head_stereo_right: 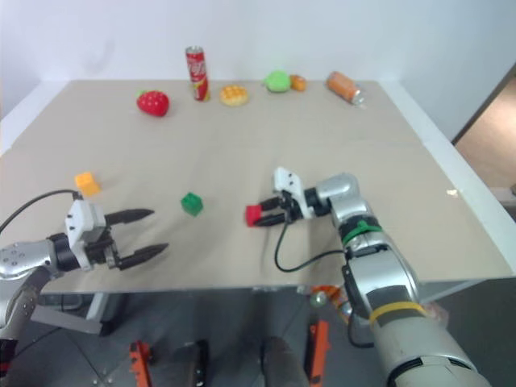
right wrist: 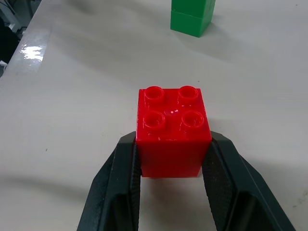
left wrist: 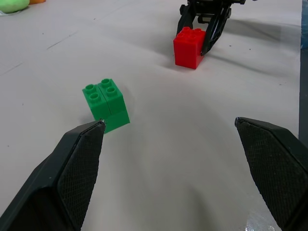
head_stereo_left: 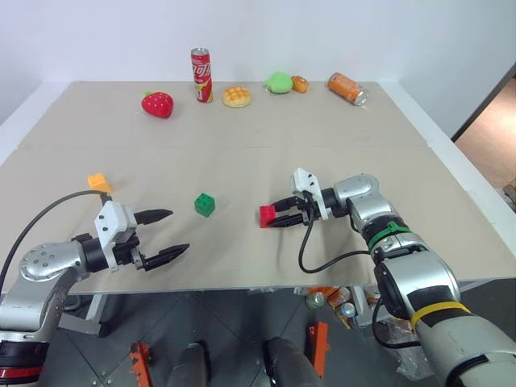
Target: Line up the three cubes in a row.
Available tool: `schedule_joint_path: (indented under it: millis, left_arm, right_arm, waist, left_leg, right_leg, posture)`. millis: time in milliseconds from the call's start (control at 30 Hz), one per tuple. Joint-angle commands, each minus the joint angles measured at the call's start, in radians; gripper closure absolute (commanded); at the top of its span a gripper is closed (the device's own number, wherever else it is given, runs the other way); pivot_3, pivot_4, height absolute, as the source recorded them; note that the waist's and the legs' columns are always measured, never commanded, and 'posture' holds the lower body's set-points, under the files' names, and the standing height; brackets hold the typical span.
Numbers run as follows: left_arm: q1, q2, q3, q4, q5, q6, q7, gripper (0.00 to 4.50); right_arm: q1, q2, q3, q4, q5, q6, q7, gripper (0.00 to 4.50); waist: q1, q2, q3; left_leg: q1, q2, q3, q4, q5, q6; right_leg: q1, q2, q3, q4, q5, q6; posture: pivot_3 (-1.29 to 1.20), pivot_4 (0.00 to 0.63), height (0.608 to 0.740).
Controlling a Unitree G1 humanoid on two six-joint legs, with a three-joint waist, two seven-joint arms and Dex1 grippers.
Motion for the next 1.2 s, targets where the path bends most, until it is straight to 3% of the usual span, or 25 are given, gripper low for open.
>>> schedule_joint_path:
  millis: [33, 200, 400, 633, 767, 867, 1033, 1200]
  left_arm:
    - [0.010, 0.005, 0.038, -0.041, -0.016, 0.002, 0.012, 0.00]
    - [0.023, 0.009, 0.045, -0.054, -0.019, 0.003, 0.024, 0.00]
    - [0.021, 0.005, 0.040, -0.047, -0.018, 0.022, 0.040, 0.00]
    - [-0.014, -0.011, 0.012, -0.011, -0.024, 0.138, 0.091, 0.00]
    - [-0.045, -0.043, -0.032, 0.028, 0.034, 0.159, 0.151, 0.00]
    - [-0.078, -0.091, -0.060, 0.027, 0.029, 0.203, 0.190, 0.00]
    - [-0.137, -0.138, -0.077, 0.050, 0.029, 0.253, 0.238, 0.00]
    - [-0.222, -0.168, -0.087, 0.145, 0.084, 0.266, 0.315, 0.00]
  right_arm:
    - [-0.012, -0.002, -0.017, 0.010, -0.016, -0.019, -0.041, 2.47]
    - [-0.010, -0.014, -0.006, 0.015, -0.048, -0.053, -0.084, 0.73]
    - [-0.023, -0.080, -0.029, -0.010, -0.038, -0.070, -0.013, 0.73]
    - [0.021, -0.213, -0.013, -0.189, 0.044, -0.090, 0.138, 0.73]
    - [-0.002, -0.219, -0.088, -0.240, 0.105, 0.007, 0.031, 0.73]
    - [-0.013, -0.179, -0.192, -0.318, 0.196, 0.143, -0.128, 0.73]
    - [0.209, -0.153, -0.201, -0.722, 0.261, 0.289, -0.207, 0.73]
    - [0.344, -0.136, -0.190, -0.995, 0.297, 0.417, -0.303, 0.73]
  waist:
    - [0.000, 0.000, 0.000]
    - [0.000, 0.000, 0.000]
    - [0.002, 0.000, 0.000]
    - [0.002, 0.001, 0.001]
    - [0.001, 0.001, 0.001]
    - [0.000, 0.001, 0.001]
    - [0.011, -0.001, 0.000]
    - [0.017, 0.001, 0.000]
  left_leg:
    - [0.000, 0.000, 0.000, 0.000, 0.000, 0.000]
    - [0.000, 0.000, 0.000, 0.000, 0.000, 0.000]
    - [0.000, 0.000, 0.000, 0.000, 0.000, 0.000]
    - [0.000, 0.000, 0.000, 0.000, 0.000, 0.000]
    - [0.001, 0.000, 0.000, 0.000, 0.000, 0.000]
    - [0.001, 0.000, 0.000, 0.001, 0.000, 0.000]
    - [0.001, 0.000, -0.002, 0.001, 0.000, 0.000]
    - [-0.001, -0.002, -0.003, 0.001, 0.000, 0.000]
  right_leg:
    - [0.000, 0.000, 0.000, 0.000, 0.000, 0.000]
    - [0.000, 0.000, 0.000, 0.000, 0.000, 0.000]
    - [0.000, 0.000, 0.000, 0.000, 0.000, 0.000]
    - [0.000, 0.000, 0.000, 0.001, 0.000, 0.000]
    - [0.000, 0.000, 0.001, 0.001, 0.000, 0.000]
    - [0.000, 0.000, 0.001, 0.001, 0.001, 0.000]
    - [0.001, 0.001, 0.000, 0.002, 0.000, 0.002]
    - [0.000, 0.001, 0.001, 0.003, 0.000, 0.006]
  posture:
    - [0.00, 0.150, 0.740]
    - [0.00, 0.150, 0.740]
    - [0.00, 0.150, 0.740]
    - [0.00, 0.150, 0.740]
    - [0.00, 0.150, 0.740]
    - [0.00, 0.150, 0.740]
    - [0.00, 0.150, 0.740]
    - [0.00, 0.150, 0.740]
